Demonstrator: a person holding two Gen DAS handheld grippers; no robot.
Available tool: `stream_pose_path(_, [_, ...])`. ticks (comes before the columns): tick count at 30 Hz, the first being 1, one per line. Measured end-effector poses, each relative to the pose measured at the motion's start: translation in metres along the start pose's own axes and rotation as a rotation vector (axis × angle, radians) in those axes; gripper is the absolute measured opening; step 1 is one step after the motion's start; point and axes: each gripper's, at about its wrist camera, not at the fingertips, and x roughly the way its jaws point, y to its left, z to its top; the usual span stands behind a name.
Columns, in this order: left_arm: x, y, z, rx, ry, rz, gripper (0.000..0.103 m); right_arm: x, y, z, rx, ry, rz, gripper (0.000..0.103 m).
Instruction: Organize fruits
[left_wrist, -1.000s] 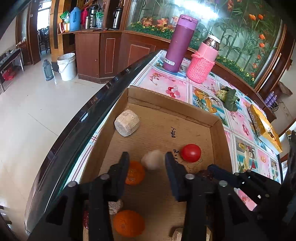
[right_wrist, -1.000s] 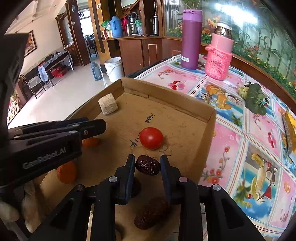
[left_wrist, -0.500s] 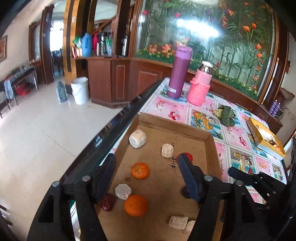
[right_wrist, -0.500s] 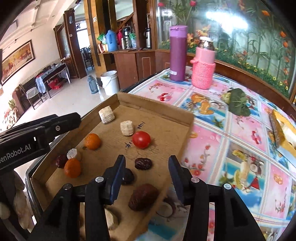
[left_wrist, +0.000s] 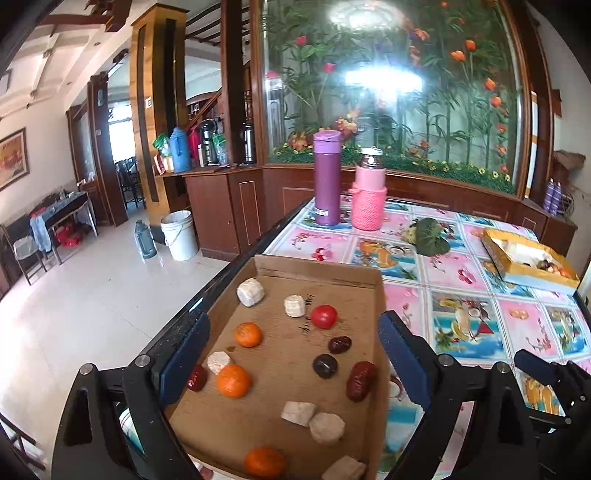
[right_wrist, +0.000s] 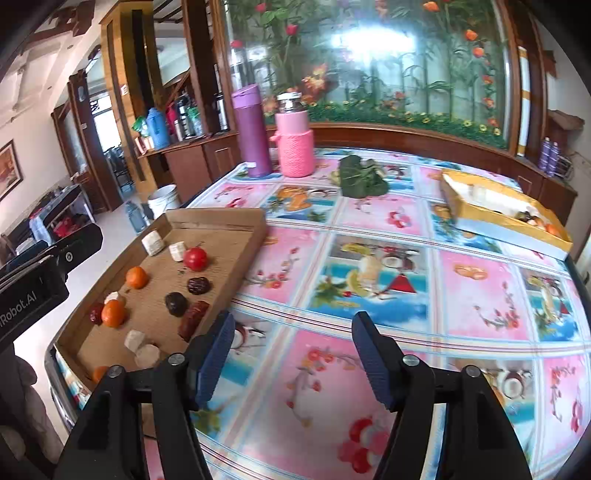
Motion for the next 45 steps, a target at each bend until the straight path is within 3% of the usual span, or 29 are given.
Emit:
stream_pose_path(11, [-0.017, -0.028, -0.009, 0.053, -0.011, -0.007, 0.092, -0.022, -0.021, -0.021, 0.038, -0.032, -0.02, 0.077])
stream_pose_path(13, [-0.027, -0.027, -0.008, 0.04, -0.061, 0.022, 0.092, -0.023, -0.021, -0.022, 0.038, -0.034, -0.02, 0.077])
stream_pose_path(15, [-0.037, -0.025, -0.007, 0.021, -0.114, 0.071, 0.103, -0.024, -0.021, -0.024, 0.032, -0.038, -0.021, 0.077])
stream_pose_path(20, [-0.049, -0.016, -0.011, -0.028, -0.178, 0.161, 0.103, -0.027, -0.016, -0.025, 0.011, -0.051, -0.019, 0.077])
stream_pose_path(23, [-0.045, -0.012, -0.013, -0.035, -0.157, 0.172, 0.103, -0.028, -0.012, -0.026, -0.001, -0.057, -0.022, 0.079])
stream_pose_path(28, [-0.028, -0.005, -0.017, -0.064, -0.045, 0.086, 0.103, -0.029, -0.004, -0.029, -0.02, -0.058, -0.024, 0.081])
stream_pose_path(33, [-0.015, -0.001, -0.025, -0.069, 0.024, 0.059, 0.103, -0.028, 0.006, -0.031, -0.048, -0.057, -0.036, 0.083])
stream_pose_path(45, [-0.002, 0.01, -0.032, -0.095, 0.084, 0.032, 0.103, -0.015, 0.015, -0.036, -0.07, -0.018, -0.048, 0.084])
